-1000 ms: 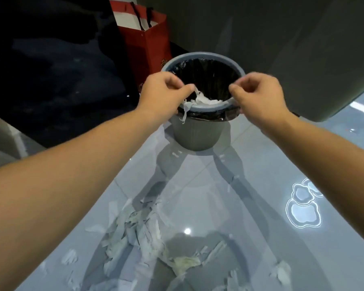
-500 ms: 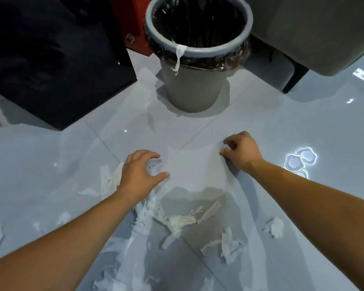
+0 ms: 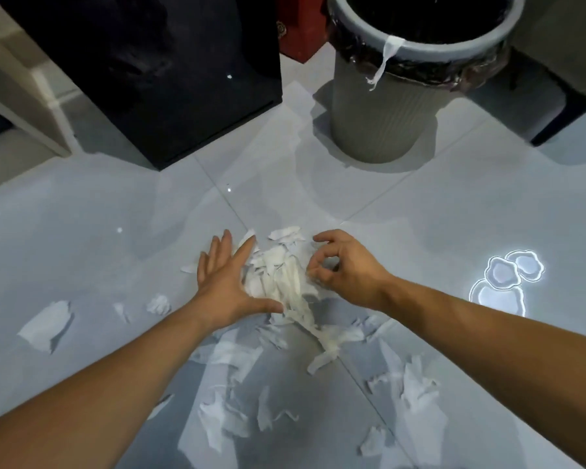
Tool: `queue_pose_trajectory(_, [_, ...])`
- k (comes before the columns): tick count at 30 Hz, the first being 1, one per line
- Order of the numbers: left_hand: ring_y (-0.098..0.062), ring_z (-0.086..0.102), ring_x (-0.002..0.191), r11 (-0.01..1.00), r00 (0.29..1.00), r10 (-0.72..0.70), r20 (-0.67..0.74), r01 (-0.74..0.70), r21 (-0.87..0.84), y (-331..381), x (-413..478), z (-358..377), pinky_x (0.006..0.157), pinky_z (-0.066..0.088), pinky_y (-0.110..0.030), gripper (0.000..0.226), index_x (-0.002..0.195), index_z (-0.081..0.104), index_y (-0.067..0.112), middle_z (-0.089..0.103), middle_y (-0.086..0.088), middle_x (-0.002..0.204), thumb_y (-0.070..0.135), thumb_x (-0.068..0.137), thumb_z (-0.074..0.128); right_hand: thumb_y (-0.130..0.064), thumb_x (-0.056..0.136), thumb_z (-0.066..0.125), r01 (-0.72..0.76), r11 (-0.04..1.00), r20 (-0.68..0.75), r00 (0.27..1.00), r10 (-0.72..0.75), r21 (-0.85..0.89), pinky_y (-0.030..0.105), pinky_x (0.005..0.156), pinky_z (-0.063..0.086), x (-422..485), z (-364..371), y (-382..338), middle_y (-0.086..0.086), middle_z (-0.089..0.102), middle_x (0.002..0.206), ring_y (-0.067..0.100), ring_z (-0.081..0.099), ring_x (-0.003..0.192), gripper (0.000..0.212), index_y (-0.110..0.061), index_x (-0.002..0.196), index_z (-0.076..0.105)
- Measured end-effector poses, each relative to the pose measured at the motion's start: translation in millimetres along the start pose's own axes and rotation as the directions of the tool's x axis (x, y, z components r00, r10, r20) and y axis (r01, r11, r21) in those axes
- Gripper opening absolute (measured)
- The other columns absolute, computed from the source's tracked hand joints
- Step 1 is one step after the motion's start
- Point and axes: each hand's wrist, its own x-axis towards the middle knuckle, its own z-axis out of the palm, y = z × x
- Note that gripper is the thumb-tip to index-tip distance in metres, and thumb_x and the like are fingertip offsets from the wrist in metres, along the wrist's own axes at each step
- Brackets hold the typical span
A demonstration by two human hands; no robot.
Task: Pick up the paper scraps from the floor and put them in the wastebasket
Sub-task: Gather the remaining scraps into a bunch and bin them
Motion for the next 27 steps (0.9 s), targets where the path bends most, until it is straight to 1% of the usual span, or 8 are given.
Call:
queue_pose_trajectory(2, [-0.019,-0.031,0.148,0.999,0.999,-0.033,0.030,0.033,0.000,-6,-3,2,0.121,-0.016,-0.043,0.143,0.154,-0.005,0.043,-0.027,-0.001,0.164,0.084,0.042,0.073,-0.022,0.084,0.074,0.052,0.996,0.054,0.997,-0.048,-0.066,0.030,0.108,0.037,12,22,-9,-0.003,0.033,0.156,0.019,0.031,0.139,0.006,-0.027,0.081,0.076])
queue_pose_trajectory(5, [-0.018,-0.031,0.148,1.000,0.999,-0.012,0.037,0.013,-0.022,-11,-5,2,0.122,-0.012,-0.042,0.141,0.154,-0.007,0.042,-0.029,0.002,0.163,0.079,0.047,0.076,-0.028,0.082,0.076,0.135,0.964,0.145,0.984,-0.104,-0.229,0.036,0.117,0.023,26,45,-18,-0.004,0.018,0.163,0.023,0.011,0.147,0.002,-0.026,0.082,0.078])
queue_pose_trajectory(7, [-0.019,-0.022,0.151,0.999,0.999,0.050,0.012,-0.050,0.012,-14,-7,5,0.122,-0.005,-0.042,0.138,0.155,-0.003,0.039,-0.021,0.003,0.165,0.077,0.049,0.077,-0.031,0.082,0.075,0.170,0.928,0.172,0.978,-0.118,-0.331,0.044,0.117,0.021,28,55,-20,-0.005,0.023,0.162,0.026,0.014,0.146,0.004,-0.029,0.081,0.078])
queue_pose_trajectory(11, [-0.021,0.004,0.150,0.985,0.990,0.138,-0.043,-0.132,0.107,-19,-18,14,0.121,0.010,-0.040,0.131,0.156,0.008,0.028,0.006,0.003,0.165,0.073,0.054,0.078,-0.026,0.079,0.077,0.257,0.890,0.143,0.965,-0.219,-0.375,0.048,0.107,0.039,24,66,-12,0.002,0.044,0.148,0.030,0.033,0.131,0.009,-0.028,0.087,0.079])
queue_pose_trajectory(14, [-0.022,0.016,0.147,0.981,0.984,0.159,-0.077,-0.148,0.127,-27,-23,17,0.119,0.018,-0.040,0.128,0.155,0.015,0.024,0.018,0.001,0.161,0.073,0.054,0.077,-0.037,0.072,0.083,0.285,0.895,0.180,0.955,-0.235,-0.343,0.043,0.106,0.041,22,68,-11,0.003,0.047,0.142,0.028,0.037,0.128,0.038,-0.029,0.108,0.073])
queue_pose_trajectory(17, [-0.024,0.016,0.146,0.971,0.978,0.205,-0.029,-0.199,0.132,-30,-27,17,0.118,0.022,-0.042,0.135,0.155,0.013,0.025,0.017,0.000,0.160,0.081,0.048,0.074,-0.050,0.066,0.083,0.383,0.838,0.288,0.914,-0.285,-0.389,0.039,0.107,0.036,16,63,-7,0.005,0.046,0.144,0.028,0.036,0.130,0.061,-0.030,0.121,0.066])
queue_pose_trajectory(24, [-0.022,0.014,0.146,0.941,0.962,0.269,0.052,-0.274,0.196,-30,-36,19,0.118,0.023,-0.041,0.133,0.155,0.001,0.036,0.012,0.005,0.158,0.078,0.052,0.075,-0.062,0.067,0.075,0.460,0.712,0.427,0.870,-0.245,-0.530,0.040,0.111,0.028,3,59,2,0.002,0.035,0.150,0.027,0.025,0.138,0.077,-0.036,0.135,0.052])
queue_pose_trajectory(27, [-0.020,0.037,0.131,0.955,0.964,0.267,-0.014,-0.262,0.139,-25,-42,24,0.108,0.038,-0.033,0.111,0.150,0.030,0.029,0.033,0.004,0.146,0.067,0.058,0.081,-0.056,0.070,0.076,0.420,0.789,0.398,0.884,-0.244,-0.448,0.037,0.107,0.041,-2,65,9,0.001,0.044,0.142,0.023,0.040,0.127,0.068,-0.035,0.131,0.054])
